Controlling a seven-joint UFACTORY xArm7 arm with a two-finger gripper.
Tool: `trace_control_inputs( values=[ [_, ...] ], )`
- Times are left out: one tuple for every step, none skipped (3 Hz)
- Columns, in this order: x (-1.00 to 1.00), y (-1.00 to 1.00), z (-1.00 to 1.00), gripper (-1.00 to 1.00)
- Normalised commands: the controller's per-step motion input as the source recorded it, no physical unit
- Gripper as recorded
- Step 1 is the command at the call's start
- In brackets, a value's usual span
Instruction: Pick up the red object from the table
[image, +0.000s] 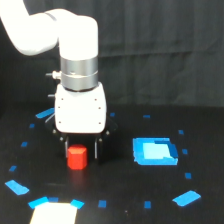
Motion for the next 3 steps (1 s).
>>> trace_control_inputs(
  values=[
    [0.01, 0.35, 0.45, -1.00],
    [0.53, -0.03, 0.99, -1.00],
    [0.94, 0.08, 1.00, -0.35]
  ],
)
